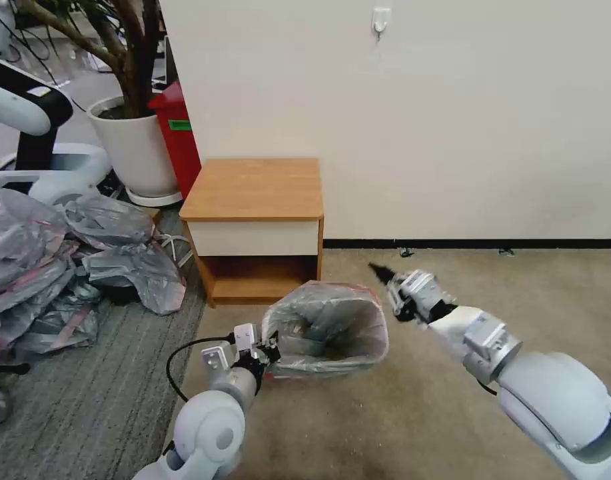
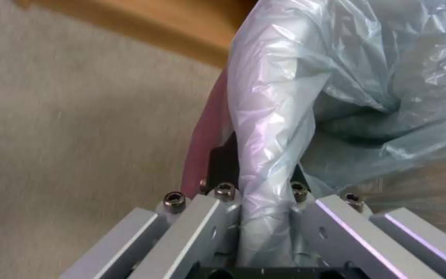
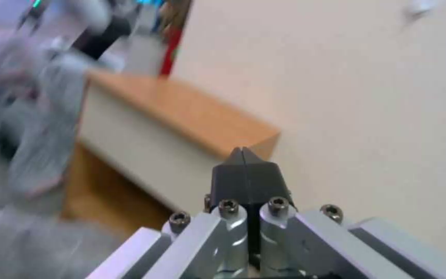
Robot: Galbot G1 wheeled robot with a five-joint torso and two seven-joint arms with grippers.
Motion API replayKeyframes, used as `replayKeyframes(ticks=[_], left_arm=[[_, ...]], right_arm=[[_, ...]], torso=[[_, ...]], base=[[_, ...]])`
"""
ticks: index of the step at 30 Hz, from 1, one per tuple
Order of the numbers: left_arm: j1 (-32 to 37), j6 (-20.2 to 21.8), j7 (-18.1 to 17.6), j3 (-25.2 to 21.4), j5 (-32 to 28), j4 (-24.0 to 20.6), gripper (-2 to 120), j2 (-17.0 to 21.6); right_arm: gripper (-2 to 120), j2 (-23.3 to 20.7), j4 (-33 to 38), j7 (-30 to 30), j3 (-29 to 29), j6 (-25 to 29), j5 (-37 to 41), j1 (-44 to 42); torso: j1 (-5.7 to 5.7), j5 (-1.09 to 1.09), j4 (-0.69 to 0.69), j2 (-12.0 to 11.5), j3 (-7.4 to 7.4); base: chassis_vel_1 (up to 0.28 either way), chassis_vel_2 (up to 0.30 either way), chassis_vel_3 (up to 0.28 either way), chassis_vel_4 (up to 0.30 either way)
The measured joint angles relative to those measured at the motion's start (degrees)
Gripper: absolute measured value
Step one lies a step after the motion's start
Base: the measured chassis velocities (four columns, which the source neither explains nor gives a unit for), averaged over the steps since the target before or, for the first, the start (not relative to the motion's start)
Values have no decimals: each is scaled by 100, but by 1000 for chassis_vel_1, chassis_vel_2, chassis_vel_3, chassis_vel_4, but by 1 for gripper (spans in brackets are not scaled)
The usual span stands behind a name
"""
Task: Pick up the garbage bag from the table and place it over the trash can.
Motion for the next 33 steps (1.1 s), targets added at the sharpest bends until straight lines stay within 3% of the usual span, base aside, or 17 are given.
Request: replayKeyframes(ticks=[1,4,6,9,12,18,21,23,25,33], left_arm=[[4,31,-111,-18,-145,-12,3,59],[26,66,-149,-49,-242,-30,3,132],[48,117,-152,-99,-284,-28,3,192],[48,123,-151,-111,-285,-13,3,206],[25,250,-126,-118,-384,164,3,364],[2,306,-124,-83,-415,340,3,390],[-5,393,-112,-71,-414,394,3,388],[-3,407,-104,-72,-409,404,3,389],[10,435,-75,-77,-367,428,3,393],[52,468,16,-74,-142,458,3,419]], right_arm=[[0,180,-77,222,74,330,-1,-158],[1,354,-141,420,120,553,-11,-252],[10,574,-197,583,169,702,-32,-310],[14,632,-207,613,179,734,-43,-320],[40,971,-168,676,213,781,-99,-433],[55,1095,-144,674,215,775,-151,-489],[72,1174,-142,664,246,779,-208,-572],[74,1190,-143,661,249,784,-223,-590],[85,1239,-143,657,261,801,-246,-625],[97,1299,-159,644,289,842,-297,-704]], torso=[[0,-2,0,0,0],[0,0,0,0,0],[0,-1,0,0,0],[0,-1,1,0,0],[0,-1,1,0,0],[0,-2,1,0,0],[0,0,1,0,0],[0,0,1,0,0],[0,1,1,0,0],[0,1,1,1,-1]], base=[[0,0,0,0],[0,0,0,0],[0,0,0,0],[0,0,0,0],[0,0,0,0],[0,0,0,0],[0,0,0,0],[0,0,0,0],[0,0,0,0],[0,0,0,0]])
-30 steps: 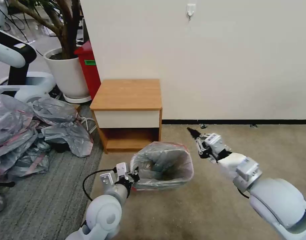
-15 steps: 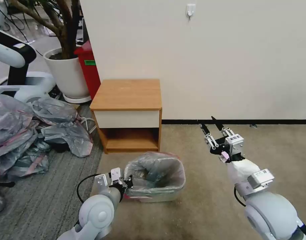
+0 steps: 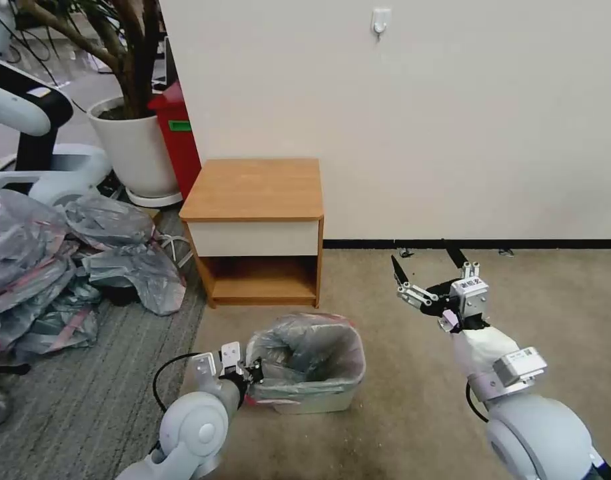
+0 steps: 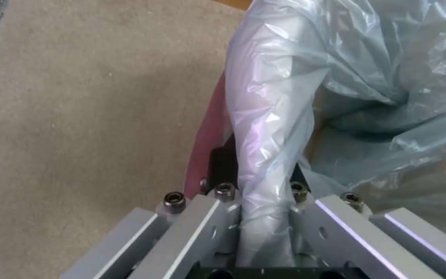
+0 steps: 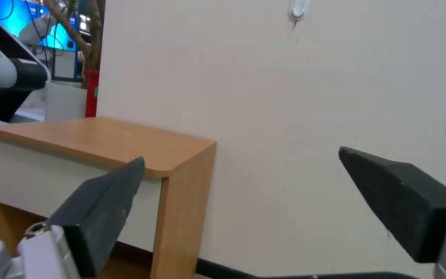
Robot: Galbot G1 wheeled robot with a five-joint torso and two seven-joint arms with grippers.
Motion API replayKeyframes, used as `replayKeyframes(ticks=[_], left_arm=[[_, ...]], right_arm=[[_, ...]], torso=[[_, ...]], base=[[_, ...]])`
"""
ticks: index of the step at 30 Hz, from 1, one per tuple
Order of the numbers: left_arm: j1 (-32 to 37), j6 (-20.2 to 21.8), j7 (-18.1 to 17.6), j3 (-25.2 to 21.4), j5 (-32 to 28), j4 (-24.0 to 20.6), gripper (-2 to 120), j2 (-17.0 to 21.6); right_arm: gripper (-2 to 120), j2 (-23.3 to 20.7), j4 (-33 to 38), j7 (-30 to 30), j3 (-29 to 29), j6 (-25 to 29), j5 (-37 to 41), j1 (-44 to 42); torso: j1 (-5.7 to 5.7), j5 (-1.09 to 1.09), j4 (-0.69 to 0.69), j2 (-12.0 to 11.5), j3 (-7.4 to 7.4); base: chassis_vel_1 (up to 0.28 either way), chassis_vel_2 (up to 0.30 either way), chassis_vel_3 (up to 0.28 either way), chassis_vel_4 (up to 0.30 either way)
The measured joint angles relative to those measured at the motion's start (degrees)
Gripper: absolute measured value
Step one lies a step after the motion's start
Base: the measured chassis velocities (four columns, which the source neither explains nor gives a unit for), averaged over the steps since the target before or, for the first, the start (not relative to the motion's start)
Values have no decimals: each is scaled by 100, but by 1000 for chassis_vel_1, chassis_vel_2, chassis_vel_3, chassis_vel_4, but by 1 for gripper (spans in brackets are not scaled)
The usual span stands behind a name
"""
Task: Pick up the garbage bag from the table and place it over the trash can.
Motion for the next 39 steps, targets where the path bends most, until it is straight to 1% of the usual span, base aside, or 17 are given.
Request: replayKeyframes(ticks=[3,4,5,7,9,10,13,14,15,18,19,20,23,27,32,37,39], left_arm=[[19,27,7,-1,17,-31,3,28],[34,62,4,-17,24,-54,11,60],[34,62,4,-17,24,-54,11,60],[49,90,4,-19,21,-80,17,89],[77,129,4,-36,9,-126,27,137],[77,129,4,-36,9,-126,27,137],[96,163,37,-84,-38,-205,43,205],[96,170,44,-93,-55,-219,46,220],[96,170,44,-93,-55,-219,46,220],[121,184,120,-157,-108,-291,61,268],[121,184,120,-157,-108,-291,61,268],[142,191,147,-179,-118,-320,65,278],[188,195,228,-228,-150,-375,66,295],[206,189,420,-278,-233,-417,65,317],[199,170,558,-327,-240,-436,64,313],[386,161,721,-518,-194,-674,62,386],[535,132,833,-644,-23,-850,63,463]], right_arm=[[99,0,-2,-3,10,1,-4,0],[99,-2,-3,-5,20,1,-6,3],[99,-2,-3,-5,20,1,-6,3],[97,-4,-4,-9,25,1,-6,9],[95,-8,-5,-12,37,0,-6,9],[95,-8,-5,-12,37,0,-6,9],[87,-3,-5,-18,39,-7,-7,6],[84,-2,-5,-19,39,-8,-9,6],[84,-2,-5,-19,39,-8,-9,6],[82,0,-5,-23,39,-12,-16,5],[82,0,-5,-23,39,-12,-16,5],[82,2,-5,-23,39,-13,-19,5],[82,15,-5,-24,32,-15,-31,5],[82,47,-11,-25,20,-15,-53,-11],[82,65,-12,-27,26,-12,-62,-29],[82,113,33,-27,71,-15,-49,-36],[82,177,39,-32,110,2,24,-31]], torso=[[0,-2,0,0,0],[0,-2,-1,0,1],[0,-2,-1,0,1],[0,-3,0,0,1],[0,-4,-1,-1,2],[0,-4,-1,-1,2],[0,-3,-1,-1,1],[0,-3,-1,-1,1],[0,-3,-1,-1,1],[0,-2,-1,-1,2],[0,-2,-1,-1,2],[0,-2,-1,-1,1],[0,-2,-1,-1,1],[0,-2,-1,-1,1],[0,-2,-1,-1,2],[0,-2,0,-1,1],[0,-2,0,-1,1]], base=[[0,0,0,0],[0,0,0,0],[0,0,0,0],[0,0,0,0],[0,0,0,0],[0,0,0,0],[0,0,0,0],[0,0,0,0],[0,0,0,0],[0,0,0,0],[0,0,0,0],[0,0,0,0],[0,0,0,0],[0,0,0,0],[0,0,0,0],[0,0,0,0],[0,0,0,0]])
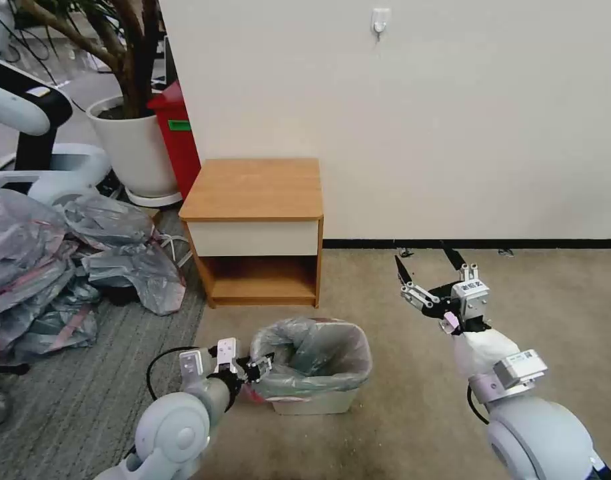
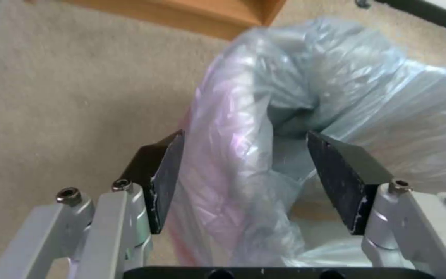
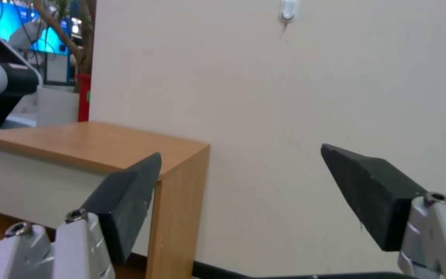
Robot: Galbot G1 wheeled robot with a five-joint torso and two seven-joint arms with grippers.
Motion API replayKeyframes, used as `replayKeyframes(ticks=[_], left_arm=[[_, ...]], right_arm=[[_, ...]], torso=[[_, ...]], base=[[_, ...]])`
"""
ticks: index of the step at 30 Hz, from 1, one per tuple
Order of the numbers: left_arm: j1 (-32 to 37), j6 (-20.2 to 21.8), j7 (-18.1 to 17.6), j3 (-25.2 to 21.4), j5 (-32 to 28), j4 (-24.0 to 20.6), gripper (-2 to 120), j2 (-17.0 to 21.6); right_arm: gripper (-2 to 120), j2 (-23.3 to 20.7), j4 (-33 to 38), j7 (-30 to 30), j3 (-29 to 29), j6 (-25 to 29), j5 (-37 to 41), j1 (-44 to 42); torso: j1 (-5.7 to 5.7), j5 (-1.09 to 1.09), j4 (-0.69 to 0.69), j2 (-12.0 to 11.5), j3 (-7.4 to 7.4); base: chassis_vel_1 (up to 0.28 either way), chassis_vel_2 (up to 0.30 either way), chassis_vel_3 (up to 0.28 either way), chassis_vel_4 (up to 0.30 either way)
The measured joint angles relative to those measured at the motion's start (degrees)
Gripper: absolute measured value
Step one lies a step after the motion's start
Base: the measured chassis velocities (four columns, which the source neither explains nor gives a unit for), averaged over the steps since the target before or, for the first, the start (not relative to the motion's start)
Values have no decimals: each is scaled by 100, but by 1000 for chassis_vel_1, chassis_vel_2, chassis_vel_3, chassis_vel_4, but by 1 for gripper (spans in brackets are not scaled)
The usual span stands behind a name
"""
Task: Pick up the garbage bag from the table and place it over the trash can.
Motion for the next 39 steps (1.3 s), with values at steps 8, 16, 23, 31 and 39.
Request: replayKeyframes(ticks=[8,16,23,31,39], left_arm=[[468,-818,785,-339,1180,-364,66,137],[1058,-2747,1577,-974,2926,-419,81,-104],[1810,-4053,2172,-2093,3862,-670,99,-653],[1969,-4705,2444,-2107,4633,-271,100,-1332],[1878,-4878,2603,-1848,4991,139,100,-1735]], right_arm=[[101,247,28,-261,475,297,425,-91],[113,807,83,-321,757,997,-78,-440],[113,1126,154,-411,925,1568,-522,-856],[102,1537,-331,-1045,678,974,-1029,-1075],[100,1776,-747,-1032,519,739,-1034,-987]], torso=[[0,2,0,0,0],[0,0,-1,0,0],[0,2,0,1,-1],[0,1,0,0,0],[0,1,0,0,-1]], base=[[0,0,0,0],[0,0,0,0],[0,0,0,0],[0,0,0,0],[0,0,0,0]])
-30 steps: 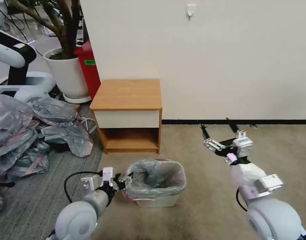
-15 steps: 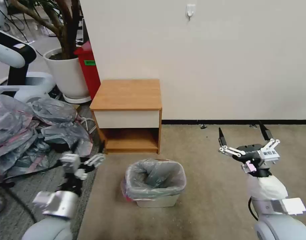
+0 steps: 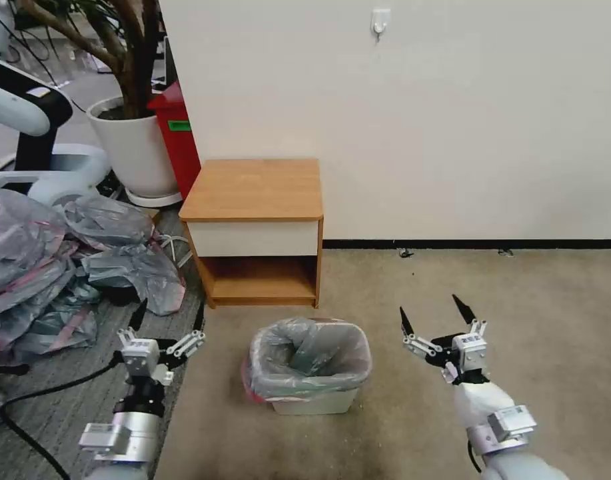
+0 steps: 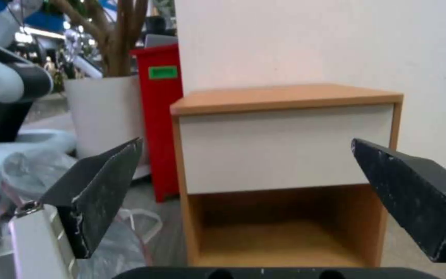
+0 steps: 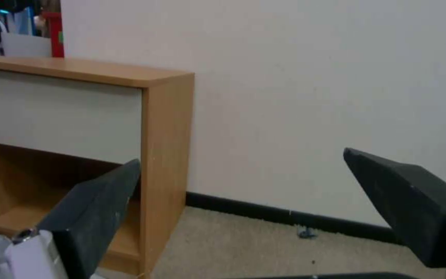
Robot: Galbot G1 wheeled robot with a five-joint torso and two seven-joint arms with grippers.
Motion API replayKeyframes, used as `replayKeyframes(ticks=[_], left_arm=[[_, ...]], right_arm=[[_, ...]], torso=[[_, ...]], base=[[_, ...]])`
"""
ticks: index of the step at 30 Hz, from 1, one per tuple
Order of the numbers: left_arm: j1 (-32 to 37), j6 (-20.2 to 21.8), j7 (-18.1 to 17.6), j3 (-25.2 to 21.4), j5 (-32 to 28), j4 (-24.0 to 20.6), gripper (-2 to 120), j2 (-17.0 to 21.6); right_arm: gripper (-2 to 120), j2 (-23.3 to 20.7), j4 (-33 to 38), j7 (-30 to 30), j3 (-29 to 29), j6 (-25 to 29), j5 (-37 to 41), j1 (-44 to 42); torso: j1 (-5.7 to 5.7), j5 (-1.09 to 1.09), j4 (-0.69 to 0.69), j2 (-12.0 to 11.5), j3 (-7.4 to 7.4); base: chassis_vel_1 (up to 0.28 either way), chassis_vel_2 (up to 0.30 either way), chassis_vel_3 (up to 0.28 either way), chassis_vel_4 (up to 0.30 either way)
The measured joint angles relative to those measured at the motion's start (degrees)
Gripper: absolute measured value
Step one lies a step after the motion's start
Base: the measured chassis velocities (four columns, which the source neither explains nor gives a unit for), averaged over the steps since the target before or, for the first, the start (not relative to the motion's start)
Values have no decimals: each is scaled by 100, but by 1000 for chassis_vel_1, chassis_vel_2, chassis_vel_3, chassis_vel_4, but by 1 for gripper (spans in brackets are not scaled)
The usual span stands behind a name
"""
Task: Pick up the garbage bag from the table and place it over the trash can.
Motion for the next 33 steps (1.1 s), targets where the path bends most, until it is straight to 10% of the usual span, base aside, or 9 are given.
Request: replayKeyframes(ticks=[33], left_arm=[[-92,76,25,67,-40,321,100,-25]], right_arm=[[100,11,-363,-2,5,82,-42,73]], torso=[[0,0,0,0,0]], base=[[0,0,0,0]])
